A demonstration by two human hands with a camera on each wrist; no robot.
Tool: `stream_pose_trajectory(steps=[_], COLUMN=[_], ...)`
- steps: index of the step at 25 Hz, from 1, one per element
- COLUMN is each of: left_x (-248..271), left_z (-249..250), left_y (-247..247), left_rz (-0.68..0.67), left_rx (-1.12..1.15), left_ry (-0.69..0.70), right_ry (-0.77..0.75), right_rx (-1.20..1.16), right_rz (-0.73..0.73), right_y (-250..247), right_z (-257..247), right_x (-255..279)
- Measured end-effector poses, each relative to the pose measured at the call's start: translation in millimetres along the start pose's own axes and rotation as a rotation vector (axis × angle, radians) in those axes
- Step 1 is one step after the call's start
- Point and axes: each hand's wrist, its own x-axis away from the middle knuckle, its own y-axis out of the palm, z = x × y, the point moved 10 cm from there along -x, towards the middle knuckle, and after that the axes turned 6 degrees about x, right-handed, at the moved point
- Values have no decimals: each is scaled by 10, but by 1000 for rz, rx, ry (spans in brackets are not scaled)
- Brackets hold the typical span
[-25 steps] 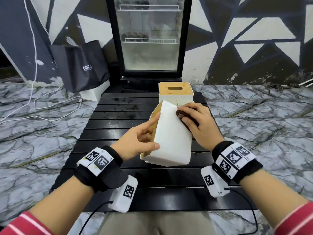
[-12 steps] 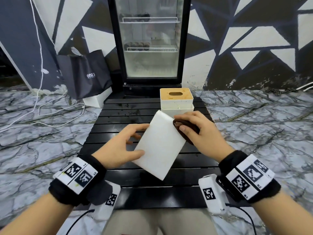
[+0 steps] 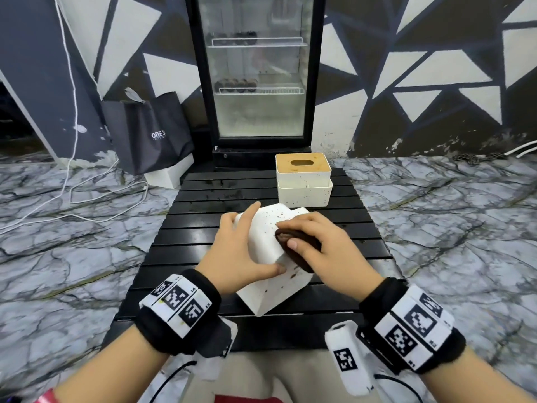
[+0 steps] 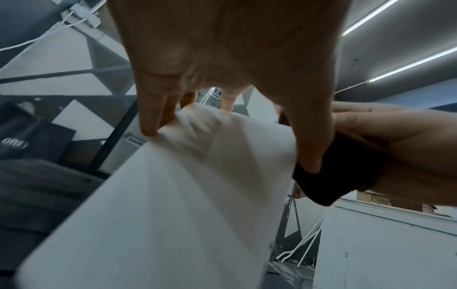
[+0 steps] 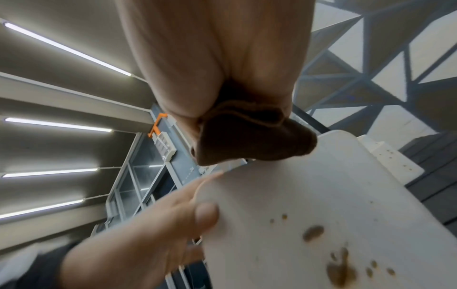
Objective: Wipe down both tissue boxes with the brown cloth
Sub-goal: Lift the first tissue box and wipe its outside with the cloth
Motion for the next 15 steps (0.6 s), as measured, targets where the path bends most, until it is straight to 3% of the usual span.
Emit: stream_pose_trajectory(steps=[7, 15], left_x=[-16, -115], left_z=[-182, -207], left_y=[229, 292], left_rz=[-172, -106], left_rx=[82, 209], left_ry=[-29, -25], right_ry=[275, 313], right_rx=[128, 220], right_rz=[156, 129], right_y=[-583, -310], right_z=[644, 840], right_x=[-136, -332])
